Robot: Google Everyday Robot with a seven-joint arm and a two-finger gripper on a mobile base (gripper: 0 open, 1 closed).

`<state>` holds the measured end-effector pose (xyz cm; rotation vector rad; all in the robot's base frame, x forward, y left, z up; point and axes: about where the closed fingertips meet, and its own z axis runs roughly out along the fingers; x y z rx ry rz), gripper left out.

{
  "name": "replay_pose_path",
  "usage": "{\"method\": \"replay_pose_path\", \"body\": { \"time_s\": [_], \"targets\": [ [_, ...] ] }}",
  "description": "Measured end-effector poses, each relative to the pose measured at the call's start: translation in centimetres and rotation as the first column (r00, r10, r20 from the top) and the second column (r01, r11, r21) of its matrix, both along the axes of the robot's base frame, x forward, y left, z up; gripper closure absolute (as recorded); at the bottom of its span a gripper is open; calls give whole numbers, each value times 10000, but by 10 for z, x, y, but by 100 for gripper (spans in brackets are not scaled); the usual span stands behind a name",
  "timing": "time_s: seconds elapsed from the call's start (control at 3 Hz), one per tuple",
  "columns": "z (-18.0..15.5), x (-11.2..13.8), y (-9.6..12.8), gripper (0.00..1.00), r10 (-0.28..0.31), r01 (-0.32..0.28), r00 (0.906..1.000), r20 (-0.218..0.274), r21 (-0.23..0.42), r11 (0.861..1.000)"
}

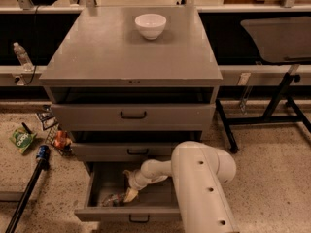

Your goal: Pick water bottle from bottom drawer and place on counter

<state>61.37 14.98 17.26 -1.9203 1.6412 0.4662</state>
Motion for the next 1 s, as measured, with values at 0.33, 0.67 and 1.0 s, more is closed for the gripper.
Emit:
{"method": "replay_pose_path", "body": {
  "time_s": [0.33, 0.67, 1.0],
  "targets": [
    [-10, -4, 2, 18, 290, -293, 9995, -99, -369, 9989],
    [-18, -10, 6, 17, 495, -508, 9985, -249, -548, 9972],
    [-28, -15, 11, 18, 626, -652, 9971, -438, -605, 9960]
  ]
}}
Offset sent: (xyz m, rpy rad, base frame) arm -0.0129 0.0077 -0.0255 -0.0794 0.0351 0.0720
